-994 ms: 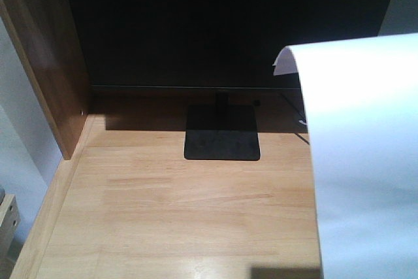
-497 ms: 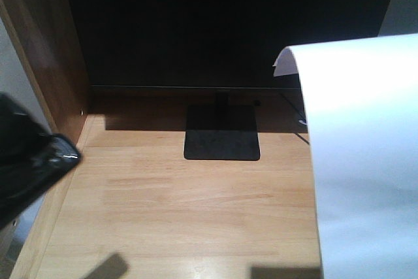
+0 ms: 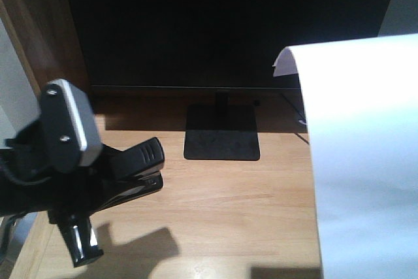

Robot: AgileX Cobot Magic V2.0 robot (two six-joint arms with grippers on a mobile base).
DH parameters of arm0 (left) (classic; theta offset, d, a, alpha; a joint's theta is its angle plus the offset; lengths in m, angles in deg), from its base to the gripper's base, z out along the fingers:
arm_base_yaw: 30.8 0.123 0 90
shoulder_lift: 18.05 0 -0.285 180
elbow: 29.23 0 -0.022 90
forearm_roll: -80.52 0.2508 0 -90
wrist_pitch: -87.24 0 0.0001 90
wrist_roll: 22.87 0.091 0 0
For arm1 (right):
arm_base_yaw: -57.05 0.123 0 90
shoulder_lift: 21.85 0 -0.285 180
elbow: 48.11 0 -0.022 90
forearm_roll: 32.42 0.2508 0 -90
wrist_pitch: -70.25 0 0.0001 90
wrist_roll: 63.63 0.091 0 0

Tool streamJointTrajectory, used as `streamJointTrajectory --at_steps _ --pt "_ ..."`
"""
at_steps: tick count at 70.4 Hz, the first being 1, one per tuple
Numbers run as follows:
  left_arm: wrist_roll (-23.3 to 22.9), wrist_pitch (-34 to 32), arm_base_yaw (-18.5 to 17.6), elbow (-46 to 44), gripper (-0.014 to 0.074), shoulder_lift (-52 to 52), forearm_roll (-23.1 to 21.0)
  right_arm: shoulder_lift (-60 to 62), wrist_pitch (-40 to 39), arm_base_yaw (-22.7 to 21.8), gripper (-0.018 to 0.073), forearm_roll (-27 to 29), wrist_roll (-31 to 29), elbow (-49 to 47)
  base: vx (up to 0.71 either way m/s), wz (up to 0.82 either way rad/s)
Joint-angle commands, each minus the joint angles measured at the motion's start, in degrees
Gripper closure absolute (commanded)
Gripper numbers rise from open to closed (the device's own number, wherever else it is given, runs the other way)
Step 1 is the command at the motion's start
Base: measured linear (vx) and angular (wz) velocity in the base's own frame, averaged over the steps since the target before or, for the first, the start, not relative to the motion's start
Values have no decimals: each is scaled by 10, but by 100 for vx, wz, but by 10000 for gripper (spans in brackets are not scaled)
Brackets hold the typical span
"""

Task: Grab stapler and paper to desk for stapling
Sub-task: 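Lower the black stapler with the left gripper onto the desk near the robot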

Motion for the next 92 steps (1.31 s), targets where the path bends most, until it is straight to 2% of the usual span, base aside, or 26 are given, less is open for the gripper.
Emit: streamJointTrajectory --at_steps 1,21,30,47,67,73,92 --pt "104 -8 22 -15 603 -31 -67 -7 -12 -5 566 11 -4 -17 0 0" --pt "365 99 75 -15 603 -133 -194 -7 -12 -5 566 11 -4 -17 0 0" --pt "429 111 78 -15 603 -173 -240 -7 -12 -5 566 11 -4 -17 0 0" --pt "486 116 78 -15 603 -242 -288 -7 -12 -5 566 11 -4 -17 0 0" --pt "509 124 78 -15 603 -310 -323 -7 -12 -5 566 11 -4 -17 0 0" --pt "531 124 78 -15 603 -328 -335 -7 -12 -5 566 11 -4 -17 0 0" --pt "531 109 78 -17 603 -366 -349 -7 -12 -5 566 11 -4 -17 0 0"
